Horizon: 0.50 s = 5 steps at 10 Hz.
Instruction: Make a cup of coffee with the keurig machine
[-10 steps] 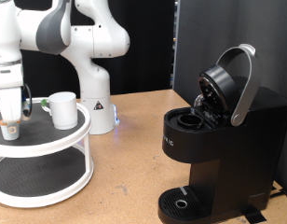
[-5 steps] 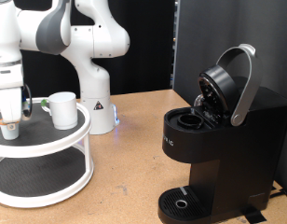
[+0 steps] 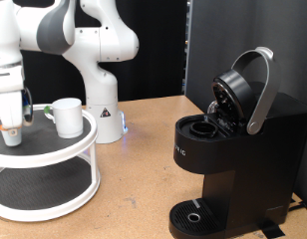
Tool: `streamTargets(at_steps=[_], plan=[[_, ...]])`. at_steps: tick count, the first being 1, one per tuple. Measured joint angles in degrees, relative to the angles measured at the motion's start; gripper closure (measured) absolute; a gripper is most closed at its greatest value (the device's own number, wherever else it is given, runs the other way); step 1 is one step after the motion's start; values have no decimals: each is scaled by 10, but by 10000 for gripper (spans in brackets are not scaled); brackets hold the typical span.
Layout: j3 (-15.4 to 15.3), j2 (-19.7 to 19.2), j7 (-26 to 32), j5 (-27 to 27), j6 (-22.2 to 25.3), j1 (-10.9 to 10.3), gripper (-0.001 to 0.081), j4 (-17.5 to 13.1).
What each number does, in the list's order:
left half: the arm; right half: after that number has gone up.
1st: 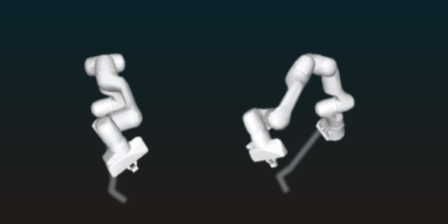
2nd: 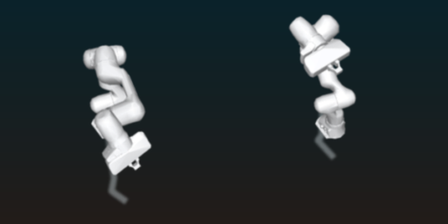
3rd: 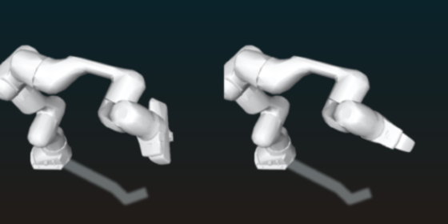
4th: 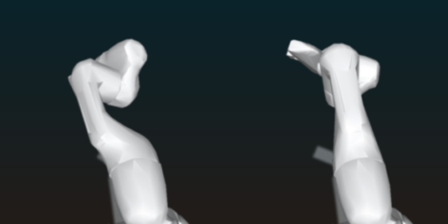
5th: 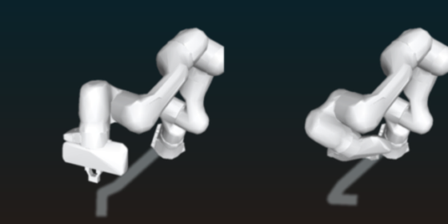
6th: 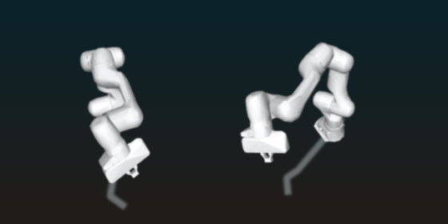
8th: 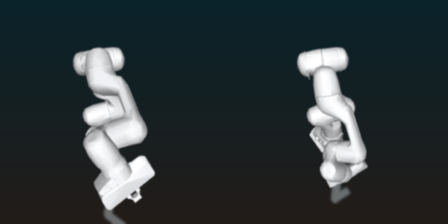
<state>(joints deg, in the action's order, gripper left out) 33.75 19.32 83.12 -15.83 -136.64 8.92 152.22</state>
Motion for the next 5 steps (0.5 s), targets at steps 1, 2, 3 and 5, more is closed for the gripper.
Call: streamTargets(at_steps=[1,2,3,5], plan=[[-1,11,1,7,29,-1,363,-9],[-3,26,2,13,59,-1,366,-21],[-6,40,3,20,89,-2,368,-35],[-13,61,10,27,149,-3,368,-70]])
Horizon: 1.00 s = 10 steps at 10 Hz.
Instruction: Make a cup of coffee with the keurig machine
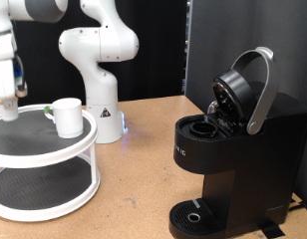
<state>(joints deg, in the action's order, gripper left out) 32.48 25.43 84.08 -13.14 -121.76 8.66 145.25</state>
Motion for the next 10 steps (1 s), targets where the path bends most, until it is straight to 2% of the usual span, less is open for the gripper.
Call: streamTargets(at_steps=[2,4,7,10], plan=[[-8,8,1,-3,28,0,368,-21],[-7,6,1,1,27,0,368,-19],[-18,10,-20,87,27,-21,368,-18],[-58,17,-88,152,-3,-45,368,-18]])
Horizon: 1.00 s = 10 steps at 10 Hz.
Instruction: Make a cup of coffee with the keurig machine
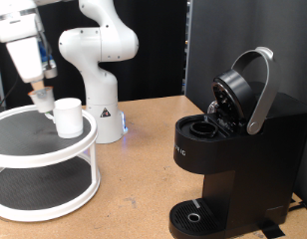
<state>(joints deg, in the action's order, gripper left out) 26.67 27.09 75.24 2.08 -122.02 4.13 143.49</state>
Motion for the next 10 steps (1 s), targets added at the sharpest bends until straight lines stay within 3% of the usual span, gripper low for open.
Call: streamTargets(at_steps=[2,4,7,10], plan=[[-28,2,-54,9,-12,-3,368,-2],[-26,1,-49,32,-17,-6,368,0],[-46,-2,-90,124,-64,-40,368,7],[-91,-6,-156,147,-93,-64,368,5]])
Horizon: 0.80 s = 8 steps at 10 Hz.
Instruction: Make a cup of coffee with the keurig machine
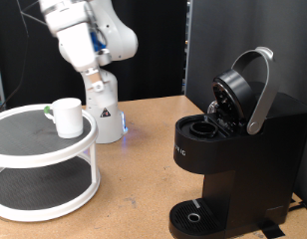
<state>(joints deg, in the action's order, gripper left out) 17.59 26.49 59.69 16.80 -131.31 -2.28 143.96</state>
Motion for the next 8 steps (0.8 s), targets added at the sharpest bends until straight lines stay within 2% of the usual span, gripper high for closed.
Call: streamTargets(at_steps=[2,4,6,8], plan=[[-9,-7,-13,0,0,1,368,-3],[-2,-7,18,43,11,-13,368,-5],[-2,-18,42,72,45,-36,368,-27],[-9,-45,35,78,63,-55,368,-62]])
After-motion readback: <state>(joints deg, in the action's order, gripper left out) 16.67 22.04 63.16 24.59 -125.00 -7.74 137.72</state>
